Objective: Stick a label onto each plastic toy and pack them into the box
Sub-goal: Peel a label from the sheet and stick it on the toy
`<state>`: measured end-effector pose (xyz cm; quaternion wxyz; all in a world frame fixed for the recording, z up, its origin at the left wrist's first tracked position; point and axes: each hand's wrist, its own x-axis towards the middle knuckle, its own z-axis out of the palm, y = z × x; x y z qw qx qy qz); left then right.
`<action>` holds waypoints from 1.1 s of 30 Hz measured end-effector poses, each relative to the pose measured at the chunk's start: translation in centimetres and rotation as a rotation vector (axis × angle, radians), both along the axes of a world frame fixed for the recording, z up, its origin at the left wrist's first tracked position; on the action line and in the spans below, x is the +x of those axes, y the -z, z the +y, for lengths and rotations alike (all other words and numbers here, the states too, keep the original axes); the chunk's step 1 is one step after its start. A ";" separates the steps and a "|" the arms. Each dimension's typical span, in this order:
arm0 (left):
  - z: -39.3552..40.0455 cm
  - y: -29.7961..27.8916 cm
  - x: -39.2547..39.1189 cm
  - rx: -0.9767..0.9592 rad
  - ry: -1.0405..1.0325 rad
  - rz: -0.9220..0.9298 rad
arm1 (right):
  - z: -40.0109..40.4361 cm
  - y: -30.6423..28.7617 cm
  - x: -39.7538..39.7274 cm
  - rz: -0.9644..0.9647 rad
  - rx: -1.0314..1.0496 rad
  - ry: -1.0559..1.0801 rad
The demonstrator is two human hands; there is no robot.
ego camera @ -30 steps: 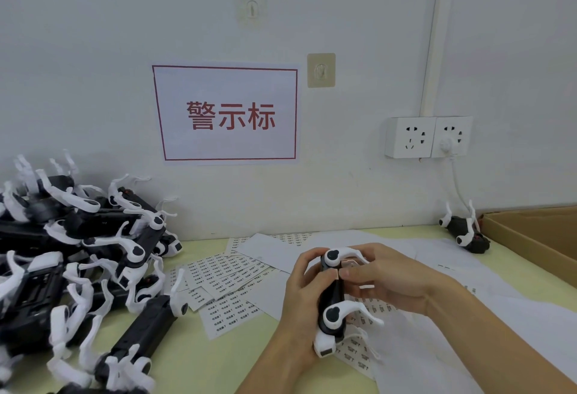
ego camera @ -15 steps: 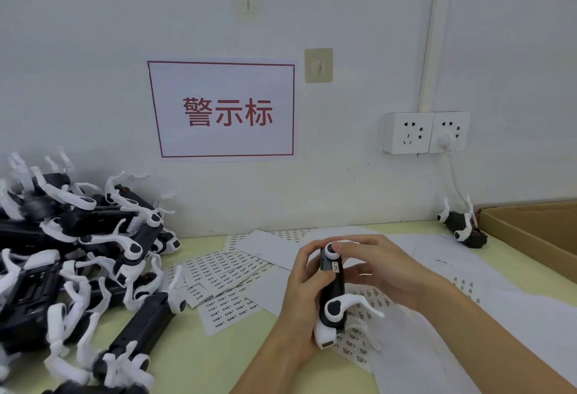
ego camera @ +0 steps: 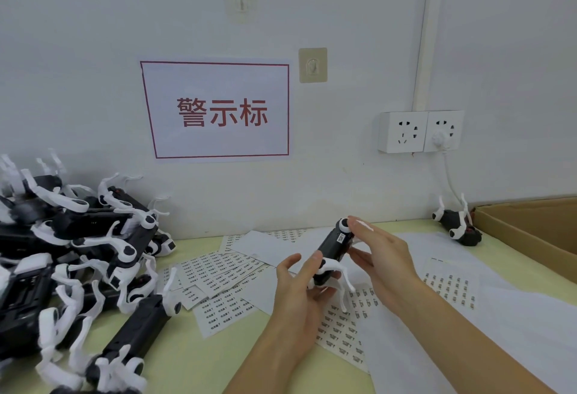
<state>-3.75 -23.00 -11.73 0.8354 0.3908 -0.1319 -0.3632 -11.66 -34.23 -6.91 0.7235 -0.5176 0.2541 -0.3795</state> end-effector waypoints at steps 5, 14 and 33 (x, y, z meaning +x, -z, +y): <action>-0.3 0.2 0.4 0.018 -0.136 0.020 | -1.2 -0.3 -0.8 0.117 -0.029 -0.155; -0.4 -0.5 0.5 0.114 -0.259 -0.011 | -3.8 -1.5 -2.9 0.345 -0.288 -0.411; 1.8 -5.5 0.3 0.547 -0.218 -0.824 | -2.8 -4.5 -3.7 0.289 -0.637 -0.412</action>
